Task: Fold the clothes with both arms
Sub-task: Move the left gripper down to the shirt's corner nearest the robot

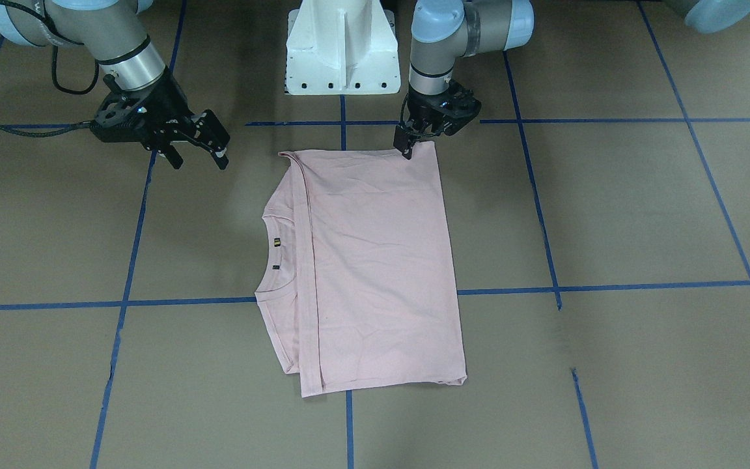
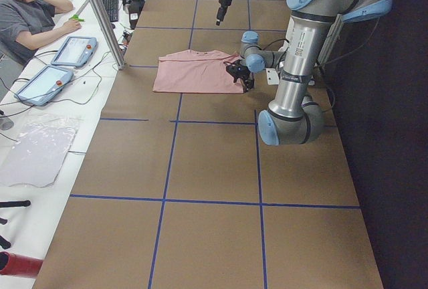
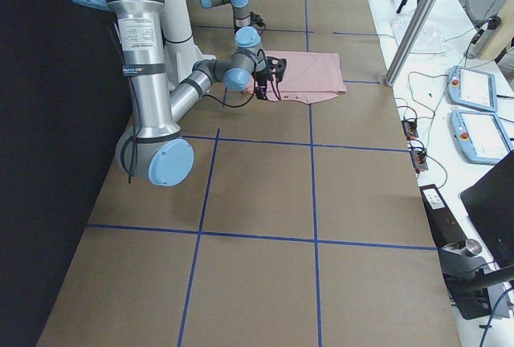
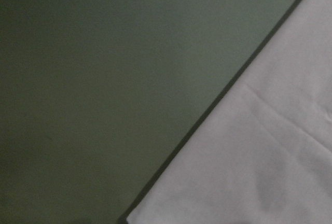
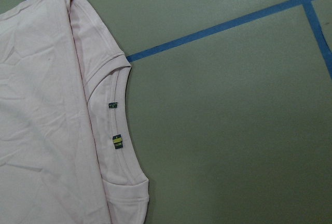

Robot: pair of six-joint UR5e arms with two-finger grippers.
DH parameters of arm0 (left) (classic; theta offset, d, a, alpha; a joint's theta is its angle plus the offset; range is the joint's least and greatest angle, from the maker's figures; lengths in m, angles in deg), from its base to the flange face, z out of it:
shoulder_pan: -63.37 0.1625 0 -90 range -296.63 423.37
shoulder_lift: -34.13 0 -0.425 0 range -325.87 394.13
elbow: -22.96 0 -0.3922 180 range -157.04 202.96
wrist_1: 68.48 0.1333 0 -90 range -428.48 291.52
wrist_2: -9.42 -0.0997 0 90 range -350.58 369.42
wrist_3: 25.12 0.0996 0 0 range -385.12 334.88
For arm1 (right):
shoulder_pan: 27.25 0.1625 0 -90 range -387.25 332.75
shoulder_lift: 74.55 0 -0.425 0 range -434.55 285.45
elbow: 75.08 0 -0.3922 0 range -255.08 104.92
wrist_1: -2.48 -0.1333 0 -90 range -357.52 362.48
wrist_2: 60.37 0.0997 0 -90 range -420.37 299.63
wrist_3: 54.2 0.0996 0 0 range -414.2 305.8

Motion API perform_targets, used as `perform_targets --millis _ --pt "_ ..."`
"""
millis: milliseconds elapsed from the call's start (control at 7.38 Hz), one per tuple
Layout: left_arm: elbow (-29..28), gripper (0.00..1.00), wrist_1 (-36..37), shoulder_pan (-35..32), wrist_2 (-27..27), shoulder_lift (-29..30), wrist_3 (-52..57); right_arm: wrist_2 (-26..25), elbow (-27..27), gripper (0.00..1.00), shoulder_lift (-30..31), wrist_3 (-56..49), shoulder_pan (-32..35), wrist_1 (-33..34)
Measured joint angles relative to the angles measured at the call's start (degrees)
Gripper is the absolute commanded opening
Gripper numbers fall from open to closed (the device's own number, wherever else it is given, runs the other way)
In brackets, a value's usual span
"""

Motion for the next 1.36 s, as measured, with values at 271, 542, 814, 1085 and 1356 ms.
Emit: perform_targets --millis 271,542,814,1085,1356 --pt "0.07 0.95 0.04 0.07 -0.19 -0.75 -0.30 -0.11 0.01 1.00 -0.03 0.00 -0.04 0.00" --pt "0.08 0.73 0.01 0.08 -0.25 -1.50 -0.48 -0.07 0.00 1.00 -0.07 0.00 -0.05 0.00" --pt "0.12 0.24 0.00 0.11 -0.41 -1.64 -1.49 -0.08 -0.03 1.00 -0.08 0.00 -0.01 0.00" --pt "0.69 0.00 0.03 0.12 -0.70 -1.65 -2.19 -0.05 -0.11 1.00 -0.05 0.00 0.02 0.00" --pt "1.59 0.00 0.08 0.24 -0.75 -1.69 -2.54 -0.04 -0.13 1.00 -0.01 0.00 0.07 0.00"
